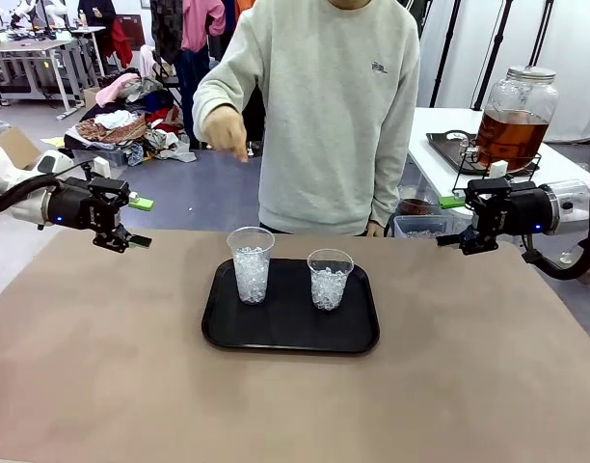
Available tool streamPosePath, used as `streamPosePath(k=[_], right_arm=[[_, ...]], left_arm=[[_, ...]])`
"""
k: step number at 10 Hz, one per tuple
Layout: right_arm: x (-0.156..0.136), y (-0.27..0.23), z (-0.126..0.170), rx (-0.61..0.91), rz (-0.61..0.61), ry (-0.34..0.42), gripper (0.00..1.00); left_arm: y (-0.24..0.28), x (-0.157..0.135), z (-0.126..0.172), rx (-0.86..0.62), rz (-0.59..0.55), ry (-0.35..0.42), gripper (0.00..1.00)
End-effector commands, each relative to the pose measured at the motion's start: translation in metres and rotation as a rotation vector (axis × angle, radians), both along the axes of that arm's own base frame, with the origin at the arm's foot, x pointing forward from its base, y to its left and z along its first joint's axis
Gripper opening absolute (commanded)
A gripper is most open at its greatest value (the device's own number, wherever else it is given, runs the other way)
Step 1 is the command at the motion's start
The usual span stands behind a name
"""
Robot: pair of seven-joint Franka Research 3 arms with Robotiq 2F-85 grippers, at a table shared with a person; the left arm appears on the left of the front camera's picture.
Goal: Pour the drink into the iced cup.
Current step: Pick up the iced cup indicated by the human and present it to them.
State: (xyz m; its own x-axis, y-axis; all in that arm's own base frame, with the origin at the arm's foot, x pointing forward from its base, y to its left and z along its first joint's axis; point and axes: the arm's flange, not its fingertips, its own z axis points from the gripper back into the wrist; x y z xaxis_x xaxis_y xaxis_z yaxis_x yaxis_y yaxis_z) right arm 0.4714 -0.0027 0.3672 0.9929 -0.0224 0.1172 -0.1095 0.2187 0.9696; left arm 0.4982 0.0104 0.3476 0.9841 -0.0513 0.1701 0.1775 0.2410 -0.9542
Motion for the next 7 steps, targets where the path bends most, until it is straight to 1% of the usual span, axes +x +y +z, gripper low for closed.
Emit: streamPosePath(k=[1,7], right_arm=[[-0.0007,-0.0003,0.0002,0.0,-0.004,0.0,1.0],[-0.0007,-0.0003,0.0002,0.0,-0.004,0.0,1.0]], left_arm=[[-0.0005,-0.0019,0.0013,0.004,0.002,-0.003,1.0],[-0.0005,-0.0019,0.0013,0.004,0.002,-0.003,1.0]])
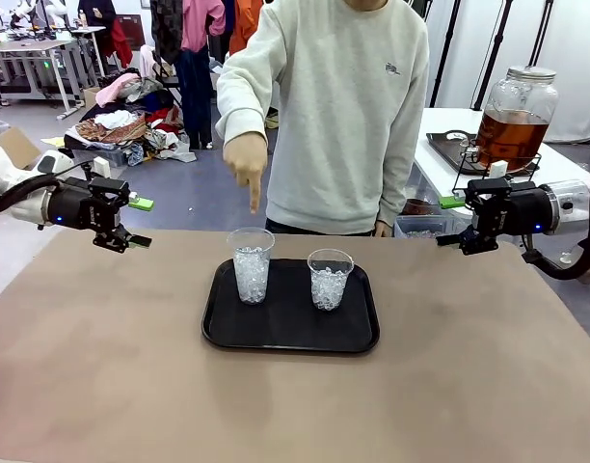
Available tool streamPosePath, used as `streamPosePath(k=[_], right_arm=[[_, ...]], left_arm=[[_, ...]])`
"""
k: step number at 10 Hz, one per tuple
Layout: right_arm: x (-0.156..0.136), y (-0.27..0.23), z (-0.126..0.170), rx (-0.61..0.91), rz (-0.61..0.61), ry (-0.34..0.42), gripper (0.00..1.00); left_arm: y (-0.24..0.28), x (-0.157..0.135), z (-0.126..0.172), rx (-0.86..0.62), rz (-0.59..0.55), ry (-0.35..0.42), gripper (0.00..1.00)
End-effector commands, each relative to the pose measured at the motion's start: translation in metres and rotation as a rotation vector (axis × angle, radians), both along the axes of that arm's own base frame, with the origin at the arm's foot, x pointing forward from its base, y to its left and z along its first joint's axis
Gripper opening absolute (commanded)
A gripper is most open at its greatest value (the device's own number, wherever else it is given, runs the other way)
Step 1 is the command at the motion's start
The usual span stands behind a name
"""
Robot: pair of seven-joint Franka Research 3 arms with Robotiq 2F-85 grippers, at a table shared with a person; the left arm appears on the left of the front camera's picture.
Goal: Pour the drink into the iced cup.
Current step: Pick up the iced cup indicated by the human and present it to them.
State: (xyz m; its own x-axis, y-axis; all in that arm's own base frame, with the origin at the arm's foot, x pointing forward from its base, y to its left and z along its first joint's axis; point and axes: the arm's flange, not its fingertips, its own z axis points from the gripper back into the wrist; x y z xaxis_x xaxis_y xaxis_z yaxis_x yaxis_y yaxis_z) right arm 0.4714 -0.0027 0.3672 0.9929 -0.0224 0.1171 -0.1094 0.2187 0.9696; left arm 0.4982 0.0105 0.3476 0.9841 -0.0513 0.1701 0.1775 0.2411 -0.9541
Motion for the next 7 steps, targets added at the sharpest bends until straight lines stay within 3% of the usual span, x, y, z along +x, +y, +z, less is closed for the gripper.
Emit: streamPosePath(k=[1,7], right_arm=[[-0.0007,-0.0003,0.0002,0.0,-0.004,0.0,1.0],[-0.0007,-0.0003,0.0002,0.0,-0.004,0.0,1.0]], left_arm=[[-0.0005,-0.0019,0.0013,0.004,0.002,-0.003,1.0],[-0.0005,-0.0019,0.0013,0.004,0.002,-0.003,1.0]])
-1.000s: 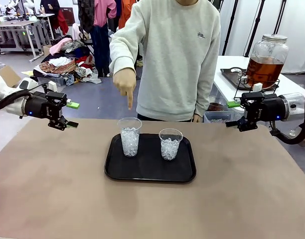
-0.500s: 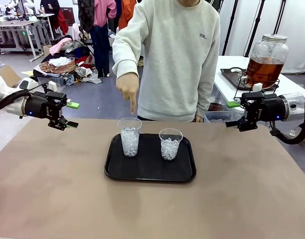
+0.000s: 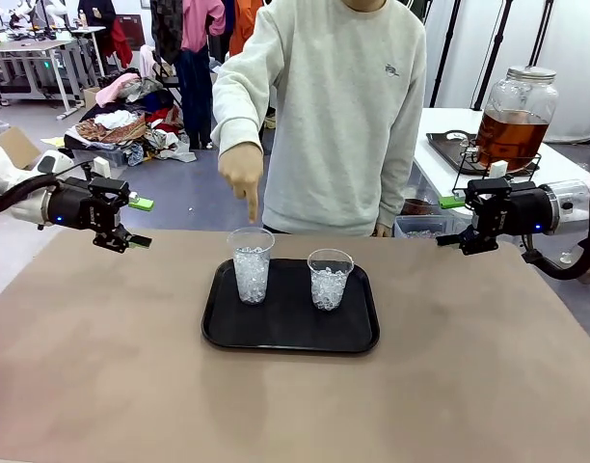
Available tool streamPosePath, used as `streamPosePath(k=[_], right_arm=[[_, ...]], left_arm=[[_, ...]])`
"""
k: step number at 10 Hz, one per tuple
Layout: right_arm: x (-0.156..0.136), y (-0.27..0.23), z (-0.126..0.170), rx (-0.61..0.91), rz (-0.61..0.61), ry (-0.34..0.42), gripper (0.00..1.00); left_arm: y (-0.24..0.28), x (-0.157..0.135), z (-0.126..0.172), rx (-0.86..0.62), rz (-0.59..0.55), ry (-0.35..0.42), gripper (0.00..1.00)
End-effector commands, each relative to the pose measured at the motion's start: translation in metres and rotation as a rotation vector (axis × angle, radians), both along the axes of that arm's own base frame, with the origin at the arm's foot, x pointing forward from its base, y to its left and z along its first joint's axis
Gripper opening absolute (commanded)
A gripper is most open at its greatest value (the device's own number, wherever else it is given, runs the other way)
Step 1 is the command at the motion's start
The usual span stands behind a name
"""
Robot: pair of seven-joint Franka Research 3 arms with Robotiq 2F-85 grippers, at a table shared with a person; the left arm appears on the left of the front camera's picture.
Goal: Pour the drink into the iced cup.
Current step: Pick up the iced cup indicated by the human and present it to them.
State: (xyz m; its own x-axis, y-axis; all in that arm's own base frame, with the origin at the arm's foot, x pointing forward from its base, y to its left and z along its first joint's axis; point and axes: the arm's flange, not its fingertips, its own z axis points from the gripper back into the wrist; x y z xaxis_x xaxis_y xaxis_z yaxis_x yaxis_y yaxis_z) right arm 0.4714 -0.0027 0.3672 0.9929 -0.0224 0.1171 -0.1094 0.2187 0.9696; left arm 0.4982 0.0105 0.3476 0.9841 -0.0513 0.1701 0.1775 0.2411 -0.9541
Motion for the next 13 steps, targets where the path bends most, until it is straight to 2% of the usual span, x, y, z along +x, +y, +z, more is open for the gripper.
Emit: streamPosePath(k=[1,2,4,7,8,9,11,12,13], right_arm=[[-0.001,0.0,0.0,0.0,-0.004,0.0,1.0],[-0.001,0.0,0.0,0.0,-0.004,0.0,1.0],[-0.001,0.0,0.0,0.0,-0.004,0.0,1.0],[-0.001,0.0,0.0,0.0,-0.004,0.0,1.0],[-0.001,0.0,0.0,0.0,-0.004,0.0,1.0],[-0.001,0.0,0.0,0.0,-0.004,0.0,1.0],[-0.001,0.0,0.0,0.0,-0.004,0.0,1.0],[-0.001,0.0,0.0,0.0,-0.004,0.0,1.0],[-0.001,0.0,0.0,0.0,-0.004,0.0,1.0]], left_arm=[[0.0,0.0,0.0,0.0,0.0,0.0,1.0],[0.0,0.0,0.002,0.025,0.022,-0.052,1.0],[-0.001,-0.003,0.005,0.091,0.082,-0.214,1.0],[-0.013,-0.016,0.009,0.149,0.043,-0.58,1.0],[-0.019,-0.02,0.01,0.191,0.001,-0.674,1.0],[-0.024,-0.024,0.011,0.149,-0.089,-0.74,1.0],[-0.03,-0.031,0.011,0.135,-0.153,-0.832,1.0],[-0.034,-0.033,0.016,0.156,-0.151,-0.838,1.0],[-0.032,-0.023,0.014,0.163,-0.136,-0.789,1.0]])
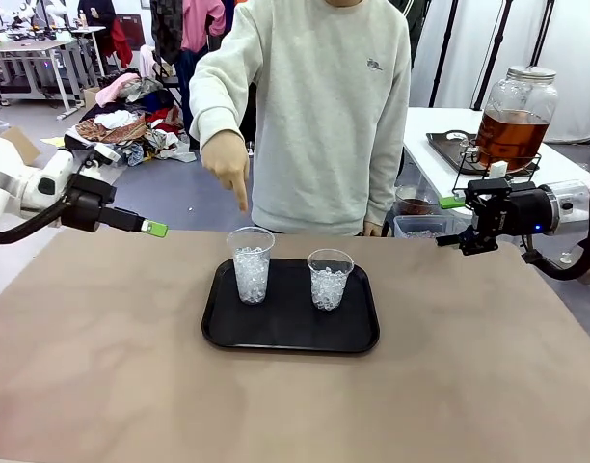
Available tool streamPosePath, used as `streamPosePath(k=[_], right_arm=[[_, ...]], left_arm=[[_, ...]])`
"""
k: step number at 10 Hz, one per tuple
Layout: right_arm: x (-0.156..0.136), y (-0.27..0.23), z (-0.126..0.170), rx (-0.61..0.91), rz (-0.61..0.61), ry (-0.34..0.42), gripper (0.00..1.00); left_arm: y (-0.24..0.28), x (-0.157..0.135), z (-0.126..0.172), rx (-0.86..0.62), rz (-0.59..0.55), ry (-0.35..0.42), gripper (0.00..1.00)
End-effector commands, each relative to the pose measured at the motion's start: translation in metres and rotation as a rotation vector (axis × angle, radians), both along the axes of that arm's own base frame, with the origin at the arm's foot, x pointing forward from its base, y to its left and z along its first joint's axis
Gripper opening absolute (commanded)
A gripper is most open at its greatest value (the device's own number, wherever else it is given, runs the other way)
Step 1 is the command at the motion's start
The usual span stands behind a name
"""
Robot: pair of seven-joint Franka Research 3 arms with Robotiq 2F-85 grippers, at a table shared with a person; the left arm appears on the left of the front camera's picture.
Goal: Pour the drink into the iced cup.
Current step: Pick up the iced cup indicated by the human and present it to them.
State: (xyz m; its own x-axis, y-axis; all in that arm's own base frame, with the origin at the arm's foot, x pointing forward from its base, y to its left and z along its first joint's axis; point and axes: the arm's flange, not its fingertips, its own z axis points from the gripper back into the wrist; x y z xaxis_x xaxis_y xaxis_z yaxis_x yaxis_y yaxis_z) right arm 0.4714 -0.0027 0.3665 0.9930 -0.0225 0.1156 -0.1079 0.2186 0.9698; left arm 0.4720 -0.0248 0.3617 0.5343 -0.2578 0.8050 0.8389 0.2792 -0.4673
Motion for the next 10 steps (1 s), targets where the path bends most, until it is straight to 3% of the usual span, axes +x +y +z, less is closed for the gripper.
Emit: streamPosePath(k=[1,5,8,10], right_arm=[[-0.001,0.0,0.001,-0.001,-0.004,-0.002,1.0],[-0.001,0.0,0.001,-0.001,-0.004,-0.002,1.0],[-0.001,0.0,0.001,-0.001,-0.004,-0.002,1.0],[-0.001,0.0,0.001,-0.001,-0.004,-0.002,1.0]], left_arm=[[0.003,0.003,0.0,-0.002,0.019,0.028,1.0],[0.003,0.001,-0.003,0.0,0.01,0.012,1.0],[-0.007,-0.001,-0.014,-0.001,0.036,-0.349,1.0],[-0.02,0.001,-0.022,0.013,0.049,-0.489,1.0]])
